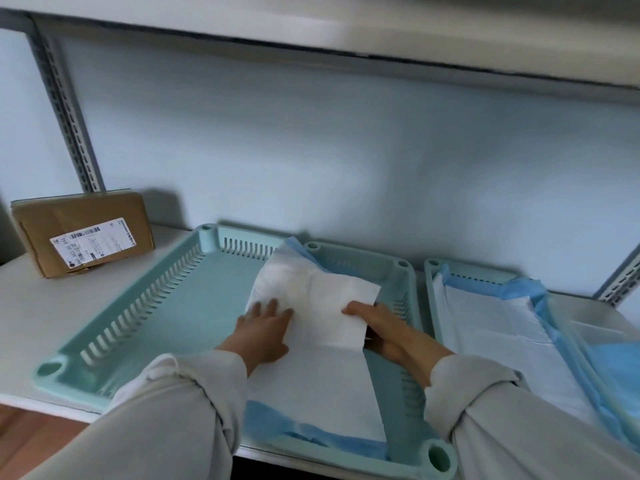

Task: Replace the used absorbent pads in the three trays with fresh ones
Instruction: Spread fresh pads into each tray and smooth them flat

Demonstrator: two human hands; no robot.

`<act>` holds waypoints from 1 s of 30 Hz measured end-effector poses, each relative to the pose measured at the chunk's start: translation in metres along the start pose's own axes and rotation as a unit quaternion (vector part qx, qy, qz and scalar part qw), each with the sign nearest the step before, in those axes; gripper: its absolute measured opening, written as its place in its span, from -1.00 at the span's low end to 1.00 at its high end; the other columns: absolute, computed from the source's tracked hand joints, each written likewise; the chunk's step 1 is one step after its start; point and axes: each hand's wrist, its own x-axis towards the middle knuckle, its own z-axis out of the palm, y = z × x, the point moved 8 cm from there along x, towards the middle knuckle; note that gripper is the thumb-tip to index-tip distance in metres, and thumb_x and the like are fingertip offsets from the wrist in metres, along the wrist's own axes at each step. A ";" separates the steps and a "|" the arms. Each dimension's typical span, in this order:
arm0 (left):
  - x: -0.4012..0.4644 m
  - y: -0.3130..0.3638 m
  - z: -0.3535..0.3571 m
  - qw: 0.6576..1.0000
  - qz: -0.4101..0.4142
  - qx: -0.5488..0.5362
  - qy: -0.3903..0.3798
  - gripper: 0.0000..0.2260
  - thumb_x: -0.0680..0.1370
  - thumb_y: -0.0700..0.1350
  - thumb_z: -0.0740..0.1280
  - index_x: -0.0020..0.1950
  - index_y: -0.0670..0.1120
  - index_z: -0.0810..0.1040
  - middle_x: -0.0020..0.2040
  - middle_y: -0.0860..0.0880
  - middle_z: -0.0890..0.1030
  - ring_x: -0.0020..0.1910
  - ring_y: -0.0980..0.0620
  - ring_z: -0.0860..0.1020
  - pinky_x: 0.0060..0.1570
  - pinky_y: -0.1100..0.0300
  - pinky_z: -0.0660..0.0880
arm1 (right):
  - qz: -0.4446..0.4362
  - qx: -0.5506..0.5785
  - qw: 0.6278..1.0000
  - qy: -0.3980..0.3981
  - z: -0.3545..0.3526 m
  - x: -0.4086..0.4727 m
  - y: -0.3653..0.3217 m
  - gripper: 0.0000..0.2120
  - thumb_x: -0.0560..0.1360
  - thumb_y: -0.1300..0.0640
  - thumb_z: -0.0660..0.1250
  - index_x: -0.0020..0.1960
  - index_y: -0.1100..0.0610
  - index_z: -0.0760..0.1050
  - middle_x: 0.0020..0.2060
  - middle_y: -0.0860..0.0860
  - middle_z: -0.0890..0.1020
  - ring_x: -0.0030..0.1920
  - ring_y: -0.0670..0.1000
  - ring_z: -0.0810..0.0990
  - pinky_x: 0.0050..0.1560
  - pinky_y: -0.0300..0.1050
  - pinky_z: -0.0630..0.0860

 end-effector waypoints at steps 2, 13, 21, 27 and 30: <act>0.002 -0.014 0.014 0.997 -0.011 -0.070 -0.032 -0.35 0.59 0.06 0.19 0.54 0.20 -0.16 0.57 -0.14 -0.17 0.55 -0.20 -0.08 0.50 -0.13 0.04 | -0.005 0.035 0.998 -0.053 0.007 0.004 -0.012 -0.67 0.44 0.11 0.36 0.19 0.17 0.51 -0.03 0.15 0.61 -0.01 0.11 0.57 0.00 -0.05 0.52; -0.003 0.012 0.002 0.995 0.018 0.072 0.065 -0.47 0.64 -0.10 0.09 0.57 -0.07 -0.03 0.56 -0.10 -0.25 0.56 -0.09 -0.18 0.51 -0.05 -0.03 | 0.126 -0.190 0.969 0.093 -0.036 -0.004 0.051 -0.51 0.36 -0.28 0.39 -0.23 0.13 0.34 -0.33 0.05 0.46 -0.34 0.01 0.43 -0.39 -0.19 0.36; -0.004 0.021 0.006 0.998 0.021 0.045 0.023 -0.44 0.62 -0.26 0.04 0.58 -0.03 -0.08 0.57 -0.04 -0.25 0.56 -0.08 -0.16 0.49 -0.03 0.09 | 0.143 -0.015 0.989 0.030 -0.019 -0.007 0.057 -0.55 0.31 0.01 0.56 0.07 0.26 0.59 0.07 0.21 0.66 0.06 0.18 0.64 0.17 0.05 0.55; -0.008 0.019 0.005 0.999 0.017 0.034 0.005 -0.41 0.61 -0.29 0.05 0.58 -0.01 -0.09 0.57 -0.01 -0.26 0.56 -0.05 -0.16 0.47 -0.03 0.12 | 0.180 -0.069 0.981 -0.005 -0.005 -0.015 0.056 -0.77 0.41 0.16 0.47 0.04 0.17 0.55 -0.12 0.09 0.62 -0.20 0.04 0.57 -0.20 -0.14 0.52; -0.010 0.022 0.003 0.999 0.014 0.030 -0.010 -0.45 0.63 -0.24 0.01 0.58 -0.01 -0.10 0.57 -0.05 -0.24 0.57 -0.08 -0.14 0.48 -0.02 0.09 | 0.104 -0.133 0.981 0.093 -0.028 -0.015 0.019 -0.66 0.40 0.22 0.48 0.11 0.25 0.49 -0.10 0.15 0.59 -0.18 0.08 0.55 -0.21 -0.12 0.51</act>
